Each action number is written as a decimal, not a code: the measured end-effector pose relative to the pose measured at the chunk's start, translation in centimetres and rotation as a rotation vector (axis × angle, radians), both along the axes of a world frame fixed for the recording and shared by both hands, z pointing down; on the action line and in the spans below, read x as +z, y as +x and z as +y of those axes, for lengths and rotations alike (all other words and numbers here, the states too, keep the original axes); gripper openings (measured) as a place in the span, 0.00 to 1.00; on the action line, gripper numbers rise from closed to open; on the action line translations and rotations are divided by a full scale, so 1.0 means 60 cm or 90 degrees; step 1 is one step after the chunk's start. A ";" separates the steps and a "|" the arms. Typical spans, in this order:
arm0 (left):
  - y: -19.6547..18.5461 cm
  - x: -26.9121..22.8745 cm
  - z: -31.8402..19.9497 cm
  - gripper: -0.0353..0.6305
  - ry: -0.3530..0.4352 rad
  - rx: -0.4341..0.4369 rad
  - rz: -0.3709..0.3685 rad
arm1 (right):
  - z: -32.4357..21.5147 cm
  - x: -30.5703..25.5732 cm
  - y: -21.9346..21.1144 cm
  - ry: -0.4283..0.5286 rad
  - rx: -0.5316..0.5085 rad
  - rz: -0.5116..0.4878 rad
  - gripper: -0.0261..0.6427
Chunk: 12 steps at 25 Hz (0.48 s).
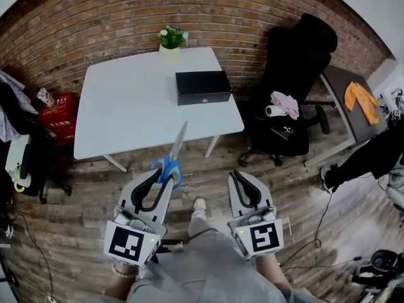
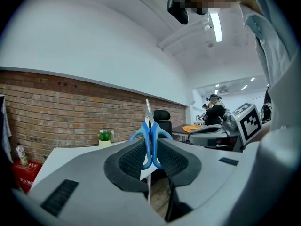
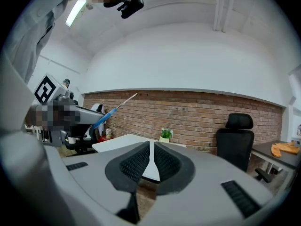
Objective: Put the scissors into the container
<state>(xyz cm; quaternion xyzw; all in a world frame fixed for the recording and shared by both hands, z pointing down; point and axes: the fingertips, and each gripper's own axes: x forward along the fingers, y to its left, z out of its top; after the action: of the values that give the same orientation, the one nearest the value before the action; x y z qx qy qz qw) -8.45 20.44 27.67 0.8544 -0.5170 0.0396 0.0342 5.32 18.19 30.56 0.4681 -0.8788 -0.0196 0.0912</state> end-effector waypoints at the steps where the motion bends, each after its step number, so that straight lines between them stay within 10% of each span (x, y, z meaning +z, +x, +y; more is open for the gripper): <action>1: 0.004 -0.001 -0.016 0.20 0.000 -0.003 0.001 | -0.019 0.001 0.003 -0.001 -0.004 -0.004 0.12; 12: 0.016 -0.013 -0.208 0.20 -0.005 -0.066 -0.007 | -0.221 -0.010 0.010 0.010 -0.064 -0.004 0.12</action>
<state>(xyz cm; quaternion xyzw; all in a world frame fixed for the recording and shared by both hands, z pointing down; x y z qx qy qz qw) -7.47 7.97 26.87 0.8260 -0.5607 0.0441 0.0366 5.90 4.92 29.96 0.4237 -0.9014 -0.0294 0.0839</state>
